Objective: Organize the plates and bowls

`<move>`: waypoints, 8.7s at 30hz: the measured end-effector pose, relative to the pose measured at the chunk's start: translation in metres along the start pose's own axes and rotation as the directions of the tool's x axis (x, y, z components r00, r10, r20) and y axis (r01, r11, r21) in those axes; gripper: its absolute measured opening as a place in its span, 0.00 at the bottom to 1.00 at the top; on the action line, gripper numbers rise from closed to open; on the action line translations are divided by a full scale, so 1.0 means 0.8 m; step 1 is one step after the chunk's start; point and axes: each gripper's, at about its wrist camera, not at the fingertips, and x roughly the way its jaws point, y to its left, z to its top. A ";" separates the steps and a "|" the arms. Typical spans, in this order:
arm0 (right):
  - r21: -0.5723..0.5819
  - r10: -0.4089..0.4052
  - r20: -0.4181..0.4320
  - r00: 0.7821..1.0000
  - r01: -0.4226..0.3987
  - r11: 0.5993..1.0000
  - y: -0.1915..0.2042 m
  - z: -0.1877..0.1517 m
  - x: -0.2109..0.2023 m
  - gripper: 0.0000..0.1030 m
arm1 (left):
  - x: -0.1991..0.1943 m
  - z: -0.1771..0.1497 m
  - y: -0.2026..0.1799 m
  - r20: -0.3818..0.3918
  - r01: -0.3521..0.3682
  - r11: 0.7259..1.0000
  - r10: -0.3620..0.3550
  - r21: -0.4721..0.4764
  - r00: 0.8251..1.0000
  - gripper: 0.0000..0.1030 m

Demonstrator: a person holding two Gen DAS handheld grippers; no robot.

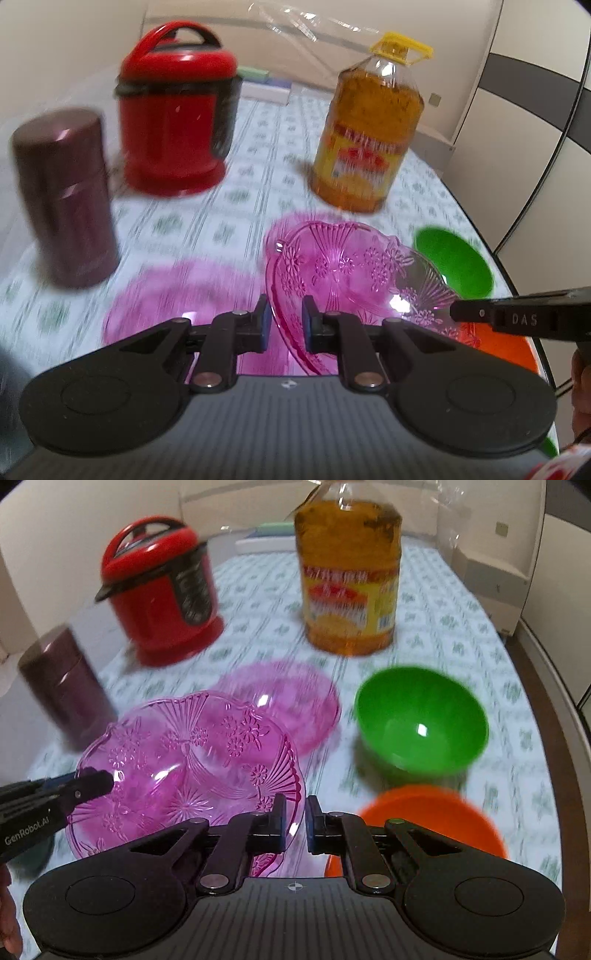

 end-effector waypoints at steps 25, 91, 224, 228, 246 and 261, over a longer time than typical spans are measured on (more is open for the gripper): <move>0.008 -0.105 -0.026 0.994 0.105 0.994 -0.026 0.075 0.142 0.10 | 0.201 0.057 0.020 -0.088 0.025 0.993 -0.015 0.117 0.996 0.14; 0.022 0.129 0.111 0.985 -0.132 0.991 0.028 0.017 0.052 0.22 | 0.118 0.048 0.052 -0.013 0.011 1.000 -0.011 0.001 1.000 0.15; 0.094 0.187 0.038 0.982 -0.190 0.977 0.108 -0.073 0.084 0.11 | -0.027 -0.121 0.108 0.055 -0.224 0.939 0.246 -0.259 0.968 0.12; 0.105 0.176 0.055 0.983 -0.181 0.978 0.102 -0.077 0.061 0.11 | -0.040 -0.114 0.097 0.069 -0.203 0.949 0.225 -0.240 0.972 0.12; 0.161 0.050 0.160 0.986 -0.076 0.984 0.038 -0.022 0.020 0.12 | 0.018 -0.025 0.027 0.087 -0.068 0.993 0.076 -0.092 0.993 0.13; 0.226 -0.048 0.119 0.992 0.020 0.974 -0.008 0.026 0.092 0.14 | 0.142 0.025 0.012 -0.014 -0.025 1.000 0.026 0.016 1.000 0.12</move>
